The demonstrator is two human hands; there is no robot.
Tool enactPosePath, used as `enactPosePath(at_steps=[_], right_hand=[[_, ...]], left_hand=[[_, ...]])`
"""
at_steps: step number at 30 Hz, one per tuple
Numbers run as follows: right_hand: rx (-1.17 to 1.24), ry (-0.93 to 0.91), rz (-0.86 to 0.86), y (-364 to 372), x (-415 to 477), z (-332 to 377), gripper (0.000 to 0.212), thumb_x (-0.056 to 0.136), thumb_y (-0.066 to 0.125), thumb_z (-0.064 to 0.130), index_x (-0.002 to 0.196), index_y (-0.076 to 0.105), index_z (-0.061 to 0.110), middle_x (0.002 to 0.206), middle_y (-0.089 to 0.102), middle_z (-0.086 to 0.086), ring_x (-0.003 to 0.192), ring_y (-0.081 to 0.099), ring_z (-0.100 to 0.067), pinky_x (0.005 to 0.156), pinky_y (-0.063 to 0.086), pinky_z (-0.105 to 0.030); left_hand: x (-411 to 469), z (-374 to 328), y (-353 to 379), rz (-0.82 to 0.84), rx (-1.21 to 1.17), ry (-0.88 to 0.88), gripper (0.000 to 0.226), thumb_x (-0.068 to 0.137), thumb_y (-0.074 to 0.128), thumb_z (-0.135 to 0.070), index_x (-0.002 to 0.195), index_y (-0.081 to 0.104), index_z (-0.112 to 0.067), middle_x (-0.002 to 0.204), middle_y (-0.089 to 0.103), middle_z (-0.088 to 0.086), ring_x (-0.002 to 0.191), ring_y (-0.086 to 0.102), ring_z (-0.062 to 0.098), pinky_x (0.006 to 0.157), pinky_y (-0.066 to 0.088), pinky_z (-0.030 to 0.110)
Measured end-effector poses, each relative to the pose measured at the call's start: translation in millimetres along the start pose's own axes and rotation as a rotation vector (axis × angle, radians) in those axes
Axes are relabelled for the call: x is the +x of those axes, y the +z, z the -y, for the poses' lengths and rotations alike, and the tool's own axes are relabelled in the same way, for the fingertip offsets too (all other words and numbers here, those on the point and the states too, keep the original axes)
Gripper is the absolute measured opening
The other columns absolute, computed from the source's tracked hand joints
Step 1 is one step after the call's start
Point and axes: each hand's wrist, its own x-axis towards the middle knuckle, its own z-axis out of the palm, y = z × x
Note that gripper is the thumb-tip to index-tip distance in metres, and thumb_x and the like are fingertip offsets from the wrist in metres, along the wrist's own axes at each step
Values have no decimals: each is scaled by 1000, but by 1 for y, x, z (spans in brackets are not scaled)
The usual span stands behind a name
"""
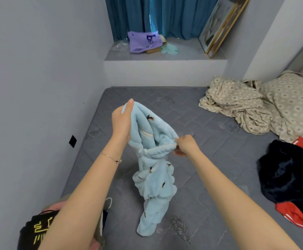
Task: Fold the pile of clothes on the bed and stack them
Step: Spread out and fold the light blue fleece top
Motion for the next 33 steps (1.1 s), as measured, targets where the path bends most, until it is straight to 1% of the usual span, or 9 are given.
enactPosePath(at_steps=[4, 8, 14, 16, 19, 24, 28, 31, 33], right_hand=[[-284, -234, -56, -4, -3, -9, 18, 102, 41, 19, 93, 44, 4, 93, 54, -16, 83, 59, -31, 68, 48, -39], [483, -81, 10, -20, -4, 11, 11, 100, 39, 3, 97, 49, -1, 81, 57, -17, 63, 60, -23, 49, 56, -29], [1011, 68, 154, -32, -12, 40, 32, 103, 37, 1, 132, 46, -11, 119, 61, -21, 96, 64, -29, 75, 56, -37], [1061, 63, 239, -33, -15, 41, 35, 103, 33, -1, 134, 44, -12, 135, 53, -24, 125, 53, -34, 95, 50, -40], [1125, 66, 385, -32, -19, 40, 38, 103, 27, 1, 135, 43, -10, 136, 52, -23, 129, 48, -33, 111, 36, -43], [1064, -18, 406, -38, -24, 41, 23, 96, 36, -4, 98, 58, -7, 83, 57, -8, 73, 54, -18, 72, 47, -29], [902, -49, 397, -41, -21, 39, 15, 100, 44, 10, 93, 56, 5, 87, 55, -10, 76, 54, -17, 77, 47, -28], [994, -24, 520, -40, -23, 33, 39, 100, 50, 36, 116, 60, 1, 106, 70, -11, 100, 66, -19, 97, 49, -33], [959, -24, 535, -38, -26, 31, 39, 100, 50, 35, 110, 61, -1, 98, 71, -13, 95, 68, -19, 95, 49, -33]], left_hand=[[-4, -2, 4, -24, 16, 8, 34, 91, 62, -43, 85, 63, -10, 84, 61, 5, 78, 58, 18, 75, 50, 36], [-5, -6, 1, -50, 7, -8, 31, 91, 61, -43, 90, 68, -13, 94, 70, 6, 86, 66, 19, 83, 54, 39], [-16, -13, 6, -24, -29, 18, 33, 93, 60, -42, 100, 69, -12, 104, 71, 8, 96, 67, 21, 88, 55, 42], [-14, -15, 4, 6, -53, -12, 33, 95, 57, -43, 106, 68, -14, 107, 71, 7, 101, 67, 21, 90, 55, 41], [-9, -10, -2, 41, -43, -91, 38, 96, 55, -42, 117, 65, -12, 112, 70, 6, 104, 66, 22, 93, 54, 39], [-5, 21, -13, 6, -9, -232, 37, 96, 56, -41, 114, 63, -10, 109, 68, 6, 102, 65, 23, 88, 53, 35], [-3, 45, -16, 61, 344, -339, 32, 99, 49, -40, 100, 57, -9, 103, 61, 11, 94, 58, 27, 87, 48, 36], [-10, 57, -13, 183, 689, -169, 37, 101, 41, -39, 103, 60, -7, 109, 59, 12, 103, 53, 30, 84, 46, 37], [-19, 59, -6, 222, 685, 38, 41, 100, 47, -38, 134, 51, -16, 140, 47, 7, 131, 41, 28, 108, 35, 43]])
